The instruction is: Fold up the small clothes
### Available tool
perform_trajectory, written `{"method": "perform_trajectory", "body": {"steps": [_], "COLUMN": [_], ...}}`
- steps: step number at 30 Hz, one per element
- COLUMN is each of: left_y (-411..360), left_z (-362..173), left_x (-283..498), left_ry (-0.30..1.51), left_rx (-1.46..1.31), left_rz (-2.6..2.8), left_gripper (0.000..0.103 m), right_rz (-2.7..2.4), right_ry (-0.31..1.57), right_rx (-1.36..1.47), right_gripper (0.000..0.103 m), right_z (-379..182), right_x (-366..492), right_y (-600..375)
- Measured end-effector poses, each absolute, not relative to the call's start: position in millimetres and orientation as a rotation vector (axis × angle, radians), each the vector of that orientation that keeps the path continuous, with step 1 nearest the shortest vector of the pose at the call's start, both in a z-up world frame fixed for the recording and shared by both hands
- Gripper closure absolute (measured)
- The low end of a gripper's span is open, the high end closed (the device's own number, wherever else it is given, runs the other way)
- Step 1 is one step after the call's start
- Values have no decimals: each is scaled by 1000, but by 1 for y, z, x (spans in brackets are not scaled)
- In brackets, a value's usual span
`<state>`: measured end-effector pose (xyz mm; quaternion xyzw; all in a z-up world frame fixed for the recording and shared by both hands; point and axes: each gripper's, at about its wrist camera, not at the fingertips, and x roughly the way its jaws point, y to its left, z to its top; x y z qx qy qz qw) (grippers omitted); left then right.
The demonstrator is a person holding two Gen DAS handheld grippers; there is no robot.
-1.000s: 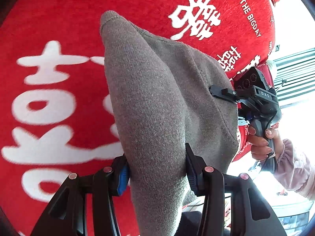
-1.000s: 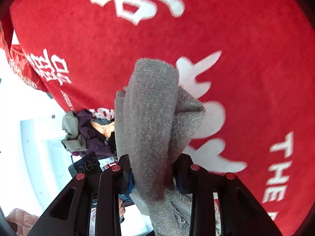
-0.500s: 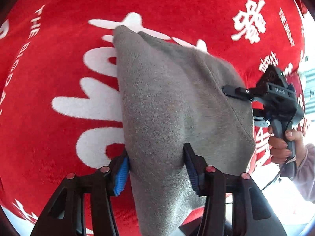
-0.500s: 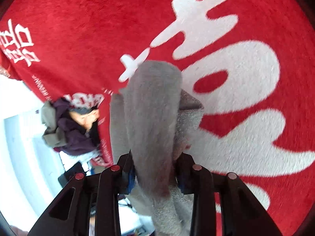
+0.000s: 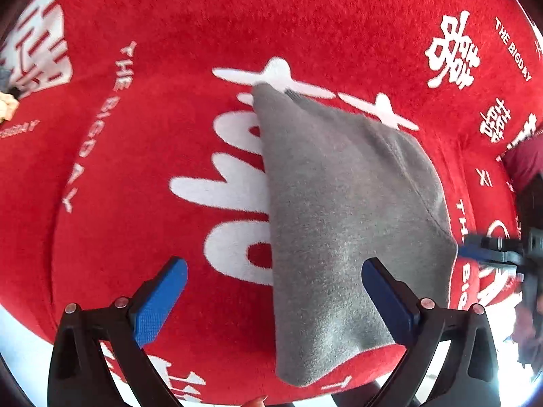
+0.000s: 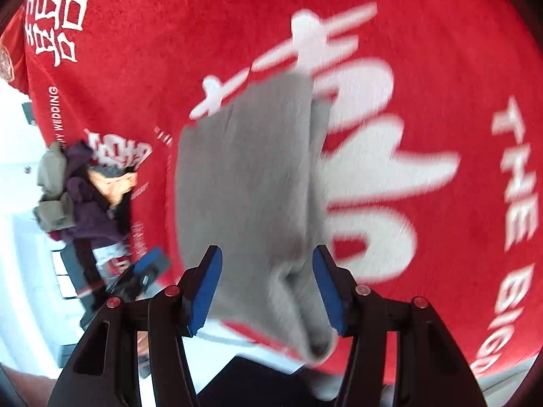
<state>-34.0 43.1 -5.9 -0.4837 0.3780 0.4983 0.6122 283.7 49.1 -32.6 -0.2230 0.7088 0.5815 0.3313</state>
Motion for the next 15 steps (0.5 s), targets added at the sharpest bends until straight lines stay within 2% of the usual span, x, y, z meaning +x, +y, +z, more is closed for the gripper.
{"method": "perform_trajectory", "body": {"steps": [2,4,5,6,11,15], "left_y": [43,43,42,41,38,34], "left_z": [-4,-3,0,3,7,2], "left_x": [-34,-34,-32,-32,-30,-26], "left_ry": [870,874,868,861,846,884], "left_rx": [-1118,-1116,-1110,-1108,-1121,-1121], "left_rz": [1168,1179,1186,1189,1142,1167], "left_gripper": [0,0,0,0,0,0], "right_rz": [1513,1499,1500,1501,1525,1417], "right_ry": [1909,1918,1909,1869,1660,1667], "right_rx": [-555,-556,-571,-607,-727,-820], "right_gripper": [43,51,71,94,96,96], "right_z": [-42,-49,-50,-47,-25,-55], "right_x": [277,270,265,262,259,271], "right_y": [41,40,42,45,38,16]}}
